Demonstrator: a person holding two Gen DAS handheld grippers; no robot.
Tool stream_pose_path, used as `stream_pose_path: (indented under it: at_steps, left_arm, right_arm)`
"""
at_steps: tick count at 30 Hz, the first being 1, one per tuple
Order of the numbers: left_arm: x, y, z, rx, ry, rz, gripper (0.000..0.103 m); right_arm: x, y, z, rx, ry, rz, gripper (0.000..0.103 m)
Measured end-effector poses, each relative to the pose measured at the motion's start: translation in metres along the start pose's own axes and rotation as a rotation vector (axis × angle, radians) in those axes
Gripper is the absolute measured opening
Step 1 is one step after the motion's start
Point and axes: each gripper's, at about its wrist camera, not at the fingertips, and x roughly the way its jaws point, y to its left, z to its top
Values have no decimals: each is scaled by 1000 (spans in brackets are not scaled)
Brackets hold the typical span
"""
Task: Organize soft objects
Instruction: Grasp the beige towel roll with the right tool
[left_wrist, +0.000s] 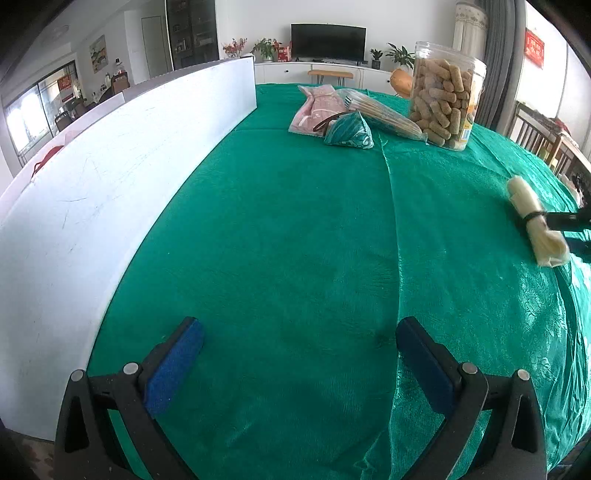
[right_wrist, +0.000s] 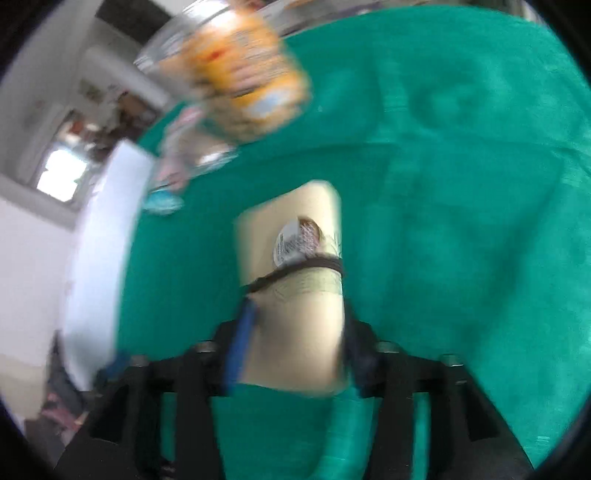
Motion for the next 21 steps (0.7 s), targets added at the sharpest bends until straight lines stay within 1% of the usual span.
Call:
stream_pose_path:
  at_steps: [1, 3, 4, 7, 9, 12, 14, 16, 17, 21]
  left_arm:
    - [-1, 0, -2, 0, -1, 0, 103]
    - [-2, 0, -2, -1, -3, 2, 103]
    - [-2, 0, -2, -2, -4, 2, 103]
    - [-2, 0, -2, -3, -8, 3, 103]
    - [-2, 0, -2, -4, -10, 5, 103]
    - [-2, 0, -2, -5, -11, 5, 103]
    - [-1, 0, -1, -5, -11, 5, 103]
    - [-1, 0, 0, -4, -10, 5, 103]
    - [-1, 1, 0, -4, -10, 4, 103]
    - [-4, -1, -4, -4, -10, 5, 103]
  right_arm:
    - [-8, -5, -5, -8, -29, -42, 74]
    - [-15, -7, -12, -39, -58, -111, 74]
    - [-19, -6, -15, -60, -77, -130, 74]
    - [-32, 6, -21, -118, -141, -148, 74]
    - [-33, 19, -17, -182, -167, -157, 74]
    - [-16, 48, -11, -277, -148, -207, 74]
    - [5, 61, -7, -323, -132, -282, 74]
    - [26, 68, -8, -362, -125, -389, 74]
    - [29, 68, -11, -371, -130, -401, 74]
    - [36, 60, -15, -363, -149, -383, 77]
